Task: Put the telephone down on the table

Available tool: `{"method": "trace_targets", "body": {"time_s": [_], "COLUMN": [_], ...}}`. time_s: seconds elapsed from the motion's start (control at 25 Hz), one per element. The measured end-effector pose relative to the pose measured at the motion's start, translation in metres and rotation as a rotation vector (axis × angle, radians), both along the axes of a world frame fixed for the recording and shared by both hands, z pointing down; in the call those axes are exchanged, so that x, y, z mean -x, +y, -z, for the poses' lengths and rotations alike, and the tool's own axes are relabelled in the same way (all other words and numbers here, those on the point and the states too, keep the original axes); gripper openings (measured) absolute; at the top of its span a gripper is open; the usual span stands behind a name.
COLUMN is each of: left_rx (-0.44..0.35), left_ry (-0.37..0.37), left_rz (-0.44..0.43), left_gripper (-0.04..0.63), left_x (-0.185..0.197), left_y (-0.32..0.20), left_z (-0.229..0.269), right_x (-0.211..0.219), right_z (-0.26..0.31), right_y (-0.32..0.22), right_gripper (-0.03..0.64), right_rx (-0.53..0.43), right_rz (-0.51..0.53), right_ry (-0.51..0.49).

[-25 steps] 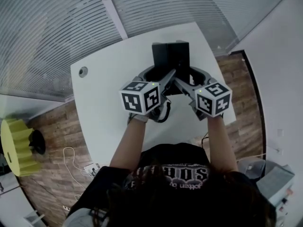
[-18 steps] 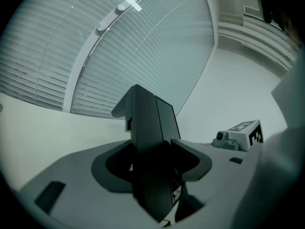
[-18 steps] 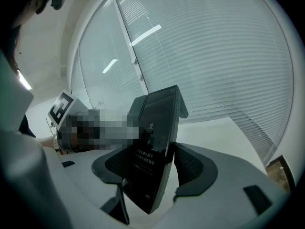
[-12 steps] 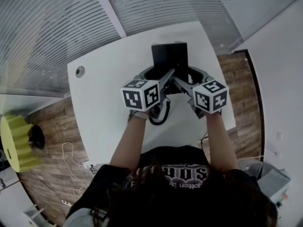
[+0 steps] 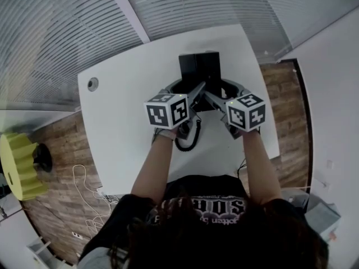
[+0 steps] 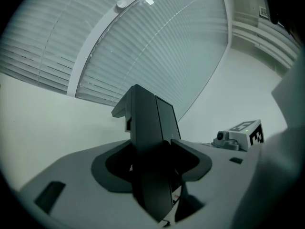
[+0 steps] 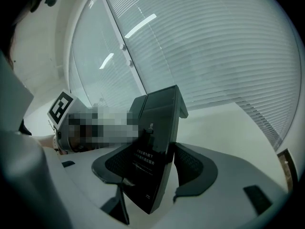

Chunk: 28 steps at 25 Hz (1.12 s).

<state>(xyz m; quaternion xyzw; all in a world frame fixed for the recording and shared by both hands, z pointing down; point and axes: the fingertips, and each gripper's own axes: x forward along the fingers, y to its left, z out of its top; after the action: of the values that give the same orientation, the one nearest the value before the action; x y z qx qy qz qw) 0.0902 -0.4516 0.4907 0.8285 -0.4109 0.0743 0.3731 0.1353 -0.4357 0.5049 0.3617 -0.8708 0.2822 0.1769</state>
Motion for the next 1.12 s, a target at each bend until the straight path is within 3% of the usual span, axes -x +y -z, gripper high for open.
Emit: {"method": "trace_targets", "body": {"time_s": [1.12], "left_rx": [0.091], "left_ry": [0.004], "left_rz": [0.053], "left_gripper": [0.238], "left_x": [0.005], "left_y": [-0.011], "left_z": [-0.043], "right_x": [0.005], "right_z": [-0.040], "right_y": [-0.011], "right_gripper": [0.281], "right_rx": [0.075], "right_rz": [0.025], "right_ry": [0.003]}}
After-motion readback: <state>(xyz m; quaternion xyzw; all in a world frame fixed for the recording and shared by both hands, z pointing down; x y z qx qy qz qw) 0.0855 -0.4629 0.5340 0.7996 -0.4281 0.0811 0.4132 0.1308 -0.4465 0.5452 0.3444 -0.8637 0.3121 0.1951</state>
